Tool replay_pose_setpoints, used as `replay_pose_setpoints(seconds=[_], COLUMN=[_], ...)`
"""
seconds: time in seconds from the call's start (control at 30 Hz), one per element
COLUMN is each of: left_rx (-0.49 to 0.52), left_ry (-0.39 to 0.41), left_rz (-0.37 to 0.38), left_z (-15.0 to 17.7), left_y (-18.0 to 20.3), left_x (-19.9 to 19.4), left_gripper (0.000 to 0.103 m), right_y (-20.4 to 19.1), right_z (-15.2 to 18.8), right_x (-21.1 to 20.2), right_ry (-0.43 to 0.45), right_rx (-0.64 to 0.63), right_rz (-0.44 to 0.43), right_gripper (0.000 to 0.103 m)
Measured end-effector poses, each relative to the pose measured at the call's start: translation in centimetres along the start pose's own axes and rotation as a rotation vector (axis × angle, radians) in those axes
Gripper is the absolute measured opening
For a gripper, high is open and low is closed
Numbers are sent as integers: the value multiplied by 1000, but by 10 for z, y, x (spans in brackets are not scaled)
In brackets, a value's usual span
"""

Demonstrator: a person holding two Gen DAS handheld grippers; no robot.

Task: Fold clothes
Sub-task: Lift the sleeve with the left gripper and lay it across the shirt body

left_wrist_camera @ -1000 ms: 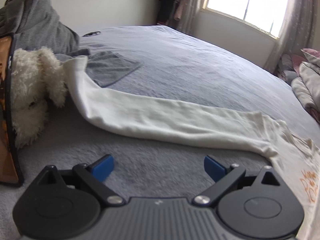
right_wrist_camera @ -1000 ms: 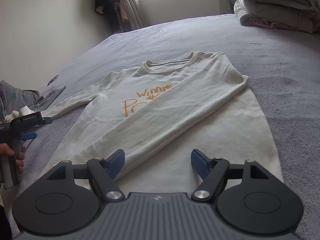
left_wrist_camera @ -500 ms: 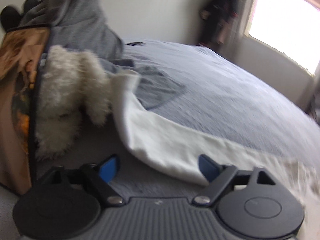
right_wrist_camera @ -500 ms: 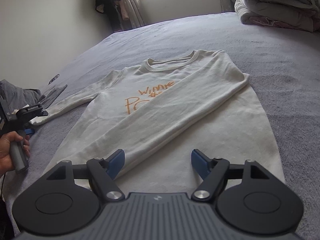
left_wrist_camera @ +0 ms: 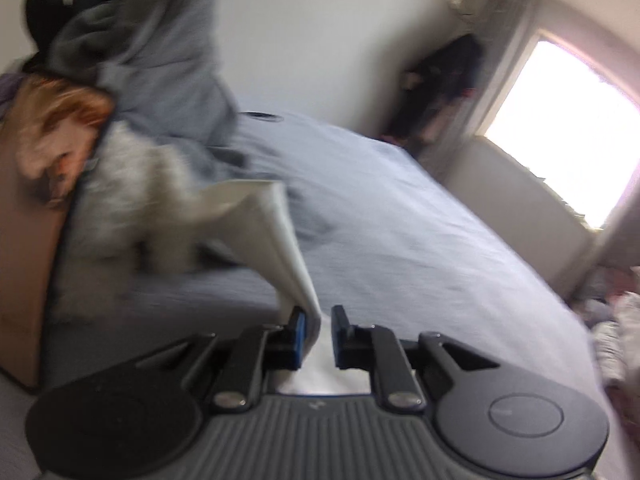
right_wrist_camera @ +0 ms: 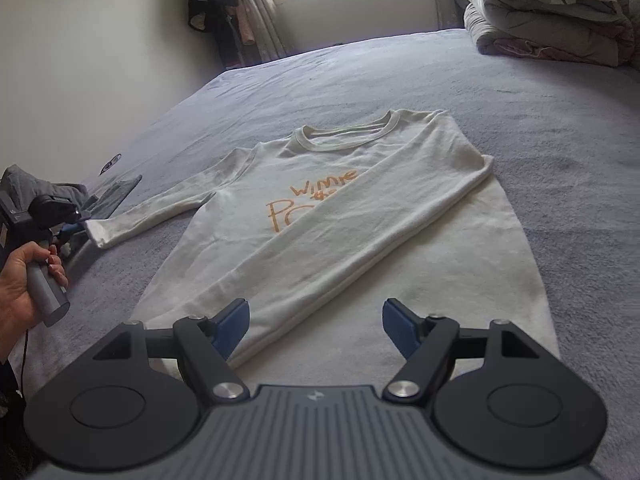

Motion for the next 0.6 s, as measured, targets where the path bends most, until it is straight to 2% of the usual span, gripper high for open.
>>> replay_pose_setpoints(seconds=[0.23,0.4,0.6], left_rx=[51,178,348], left_ry=[-99,-192,-325], left_rz=[269,450,670], left_z=[21,50,91], left_y=[84,137,179], left_x=[-25,-56,-81], left_gripper=[13,13,13], right_y=[-20,-24,-17], right_z=[-36,-59,-72], right_x=[-43,-51,-33], right_ry=[89,111,127], right_rx=[-17,65,152], right_rz=[24,28,-26], right_gripper=[76,77,77])
Point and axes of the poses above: each gripper's, at about its wrist camera, not at the fingertips, and x roughly the way its jaws point, y to its right, z to its underside, the point moved 9 cm from there along x, roughly the way its jaws point, and after that the axes turned 10 degrees about z, right-handed, at the moved point
